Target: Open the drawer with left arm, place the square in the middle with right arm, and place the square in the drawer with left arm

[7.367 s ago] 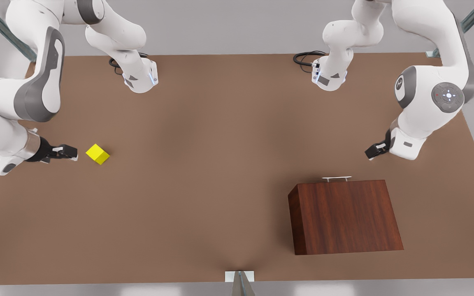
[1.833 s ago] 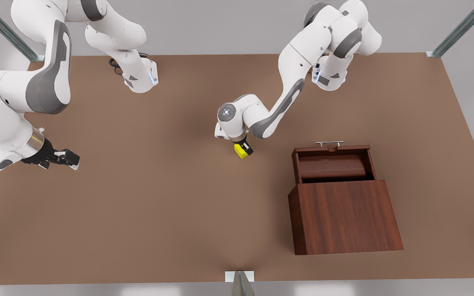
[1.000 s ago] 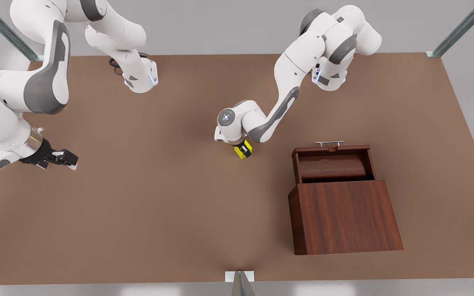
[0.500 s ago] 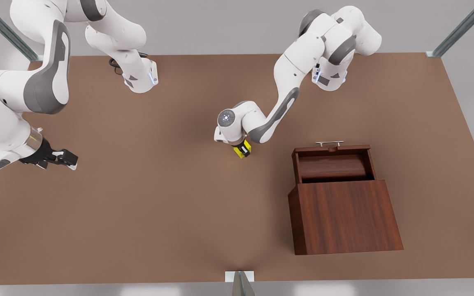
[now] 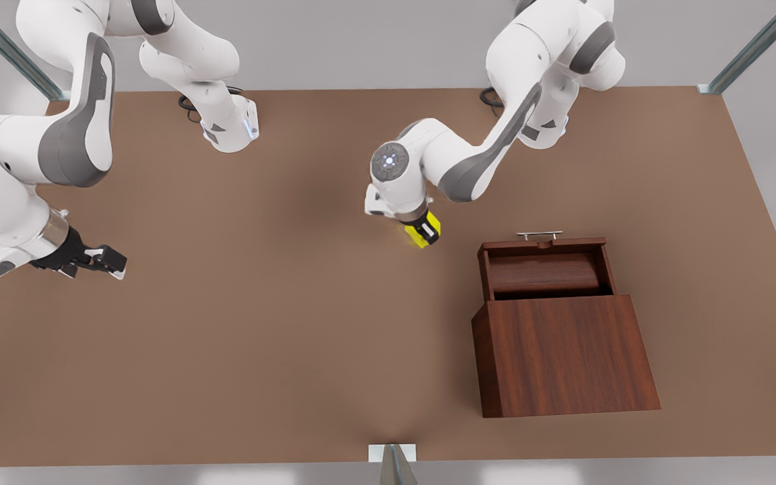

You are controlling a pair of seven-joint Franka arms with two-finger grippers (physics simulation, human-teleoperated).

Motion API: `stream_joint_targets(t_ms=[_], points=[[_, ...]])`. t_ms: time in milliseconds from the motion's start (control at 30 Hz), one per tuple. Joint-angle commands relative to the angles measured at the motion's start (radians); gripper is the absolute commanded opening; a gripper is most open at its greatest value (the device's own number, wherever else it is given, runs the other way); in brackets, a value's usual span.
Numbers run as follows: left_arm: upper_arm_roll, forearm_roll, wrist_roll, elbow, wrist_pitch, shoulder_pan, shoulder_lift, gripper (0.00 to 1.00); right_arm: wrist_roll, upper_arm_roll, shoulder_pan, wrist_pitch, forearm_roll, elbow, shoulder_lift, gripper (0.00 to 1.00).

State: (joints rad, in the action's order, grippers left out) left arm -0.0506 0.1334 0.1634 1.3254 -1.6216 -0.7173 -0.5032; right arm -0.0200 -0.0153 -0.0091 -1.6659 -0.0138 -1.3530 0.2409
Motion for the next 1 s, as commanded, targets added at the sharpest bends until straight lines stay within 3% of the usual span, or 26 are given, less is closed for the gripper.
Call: stream_joint_targets(t_ms=[0,133,333,633,667,867,967], points=[[0.02,-0.1,0.034,0.0,0.015,-0.002,0.009,0.73,-0.001,0.0,0.0,0.0,0.0,0.0,0.0,1.0],[0.284,-0.201,0.421,0.003,0.091,-0.002,0.058,0.73,0.0,0.0,0.0,0.0,0.0,0.0,0.0,1.0],[0.503,-0.245,0.774,0.044,0.095,-0.002,0.057,0.73,0.0,0.0,0.001,0.0,0.0,0.0,0.0,1.0],[0.505,-0.265,0.803,0.07,0.072,0.058,-0.026,0.77,-0.001,0.0,0.0,0.002,-0.002,0.0,0.0,1.0],[0.505,-0.267,0.803,0.074,0.071,0.059,-0.038,1.0,-0.002,0.0,-0.002,0.002,-0.002,0.0,0.0,1.0],[0.508,-0.273,0.794,0.072,0.088,0.058,-0.046,1.0,-0.002,-0.002,-0.002,0.002,0.0,0.0,0.0,1.0],[0.52,-0.267,0.369,0.017,0.229,0.058,-0.02,1.0,0.0,-0.002,-0.002,0.002,0.0,0.002,0.0,1.0]])
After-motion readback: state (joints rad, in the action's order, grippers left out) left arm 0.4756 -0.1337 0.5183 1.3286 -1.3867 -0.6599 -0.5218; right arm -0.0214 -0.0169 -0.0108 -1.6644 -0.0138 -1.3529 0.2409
